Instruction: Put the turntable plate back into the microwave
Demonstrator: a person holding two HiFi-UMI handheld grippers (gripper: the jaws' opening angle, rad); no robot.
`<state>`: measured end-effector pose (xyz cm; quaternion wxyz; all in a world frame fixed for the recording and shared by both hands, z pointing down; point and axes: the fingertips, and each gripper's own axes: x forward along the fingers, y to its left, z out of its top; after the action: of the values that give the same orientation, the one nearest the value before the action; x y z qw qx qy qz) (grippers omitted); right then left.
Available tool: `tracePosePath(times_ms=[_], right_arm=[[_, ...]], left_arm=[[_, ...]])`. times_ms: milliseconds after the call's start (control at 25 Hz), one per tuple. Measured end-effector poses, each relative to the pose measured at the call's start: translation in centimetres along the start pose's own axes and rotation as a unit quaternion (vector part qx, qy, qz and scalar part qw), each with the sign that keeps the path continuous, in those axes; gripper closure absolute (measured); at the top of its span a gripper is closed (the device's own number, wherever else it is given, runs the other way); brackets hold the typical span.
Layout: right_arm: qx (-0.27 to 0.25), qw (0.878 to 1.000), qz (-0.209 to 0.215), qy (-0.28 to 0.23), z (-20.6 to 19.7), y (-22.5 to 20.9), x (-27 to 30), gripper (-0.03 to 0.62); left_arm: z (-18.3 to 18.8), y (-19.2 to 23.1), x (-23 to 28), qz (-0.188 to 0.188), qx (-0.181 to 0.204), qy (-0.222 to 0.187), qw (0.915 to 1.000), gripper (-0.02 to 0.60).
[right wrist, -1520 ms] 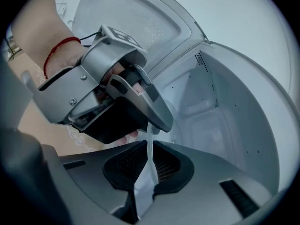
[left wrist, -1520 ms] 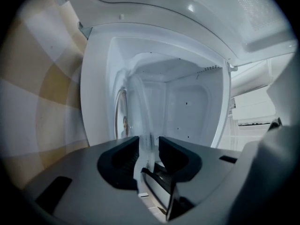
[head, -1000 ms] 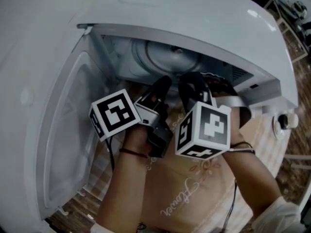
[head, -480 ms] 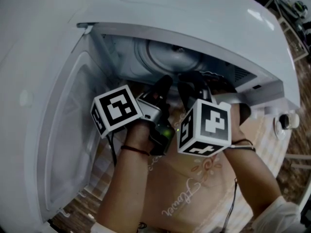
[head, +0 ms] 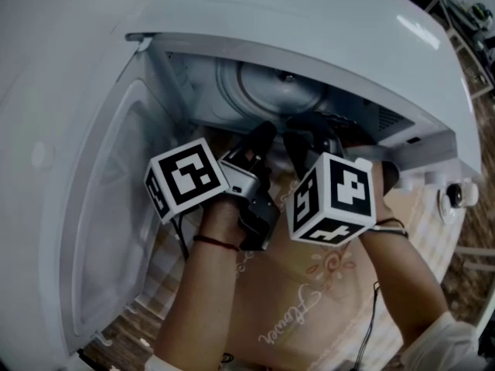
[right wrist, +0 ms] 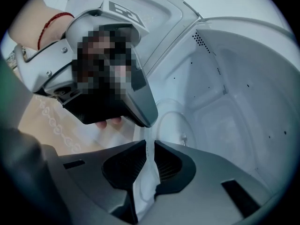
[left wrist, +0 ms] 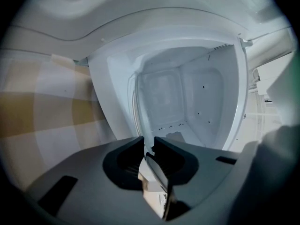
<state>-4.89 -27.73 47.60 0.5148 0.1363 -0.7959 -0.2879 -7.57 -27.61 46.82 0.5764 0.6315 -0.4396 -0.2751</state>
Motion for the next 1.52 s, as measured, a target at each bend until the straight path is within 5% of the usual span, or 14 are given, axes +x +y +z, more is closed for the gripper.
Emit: tracePosePath(times_ms=[600,1000,1280,1520], right_arm=[[-0.049,0.999,-0.015,-0.003,0.2,0.2,0.1,0.525],[-0.076,0.995,-0.065,-0.001,0.2,0.1,0.0,0.525],[-0.051,0.998,-0.037,-0.005,0.0,-0.2,0.0,0.498],[-0.05,0.998,-0.037,-0.005,0.1,-0.4,0.0,0.488]], left_arm=[[0.1,-0.7,-0.9,-0.029,-0.034,-0.009,0.9989,0.512],[0.1,-1.3,0.2,-0.057,-0.038,-0.011,0.9976,0.546],[0.2,-1.6,0.5,-0.068,-0.036,-0.014,0.997,0.561],[0.0,-1.4,-0.8,-0.031,-0.072,-0.045,0.9959,0.526]])
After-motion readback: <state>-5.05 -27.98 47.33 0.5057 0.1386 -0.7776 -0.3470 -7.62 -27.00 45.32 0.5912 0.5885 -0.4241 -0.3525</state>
